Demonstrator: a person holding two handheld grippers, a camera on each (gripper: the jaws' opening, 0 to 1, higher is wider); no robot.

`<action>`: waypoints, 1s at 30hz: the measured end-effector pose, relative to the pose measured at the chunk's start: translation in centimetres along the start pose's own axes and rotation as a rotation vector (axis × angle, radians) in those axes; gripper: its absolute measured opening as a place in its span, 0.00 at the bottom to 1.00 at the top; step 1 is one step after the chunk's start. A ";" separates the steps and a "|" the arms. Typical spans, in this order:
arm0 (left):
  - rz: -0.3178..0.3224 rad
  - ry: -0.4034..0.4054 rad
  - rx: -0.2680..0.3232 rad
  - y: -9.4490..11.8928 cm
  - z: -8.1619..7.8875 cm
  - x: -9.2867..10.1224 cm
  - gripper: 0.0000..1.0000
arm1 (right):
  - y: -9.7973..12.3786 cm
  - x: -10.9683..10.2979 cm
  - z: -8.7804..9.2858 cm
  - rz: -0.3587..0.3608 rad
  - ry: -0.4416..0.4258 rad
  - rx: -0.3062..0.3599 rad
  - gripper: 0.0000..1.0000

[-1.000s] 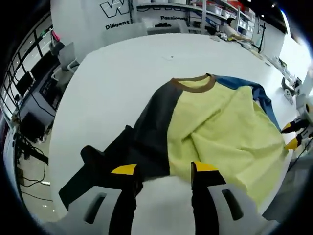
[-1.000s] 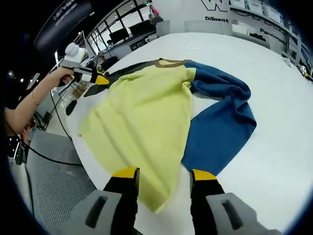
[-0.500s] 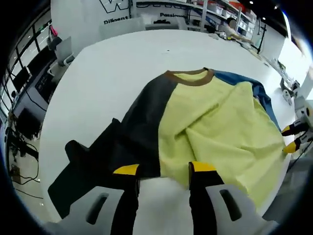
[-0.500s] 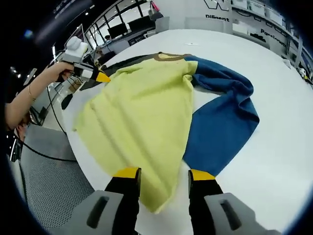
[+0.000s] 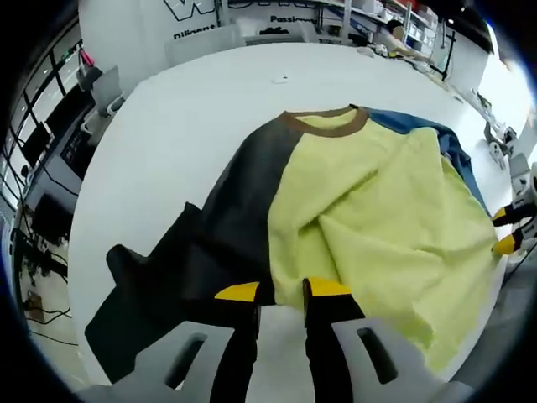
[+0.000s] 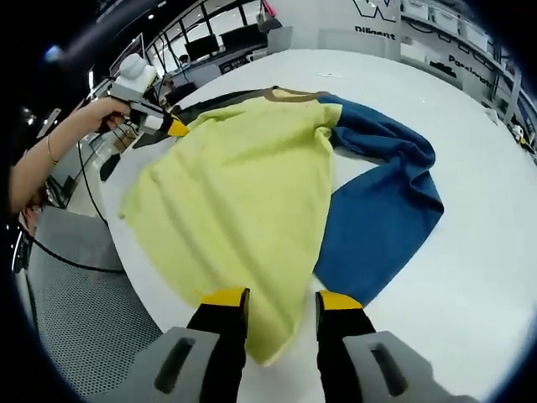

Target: Fold the garment on the visible template until the final outline fits inside the template.

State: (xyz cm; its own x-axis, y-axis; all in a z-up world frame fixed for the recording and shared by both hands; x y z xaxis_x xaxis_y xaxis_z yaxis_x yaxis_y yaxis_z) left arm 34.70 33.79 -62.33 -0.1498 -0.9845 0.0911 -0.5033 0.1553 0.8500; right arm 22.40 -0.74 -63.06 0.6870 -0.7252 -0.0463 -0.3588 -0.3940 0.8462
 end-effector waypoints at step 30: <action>-0.163 -0.328 -0.028 -2.1 -4.8 -2.1 0.07 | 0.7 0.7 1.1 -0.024 -0.027 -0.065 0.00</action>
State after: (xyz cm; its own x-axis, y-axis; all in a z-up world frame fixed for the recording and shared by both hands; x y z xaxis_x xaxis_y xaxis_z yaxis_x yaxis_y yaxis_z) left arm 40.20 35.12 -61.81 -0.3366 -0.9170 -0.2140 -0.5203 -0.0082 0.8539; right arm 21.90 -2.15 -63.09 0.6770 -0.7315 -0.0809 -0.3000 -0.3747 0.8773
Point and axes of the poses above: the point that each gripper's makers call its tool centre point, and the gripper's own axes: y roughly backward along the fingers, x roughly to its right, z roughly out of its underside, the point moved 6 cm from there along y, roughly backward along the fingers, and after that the axes turned 13 degrees about y, right-handed, at the moved point
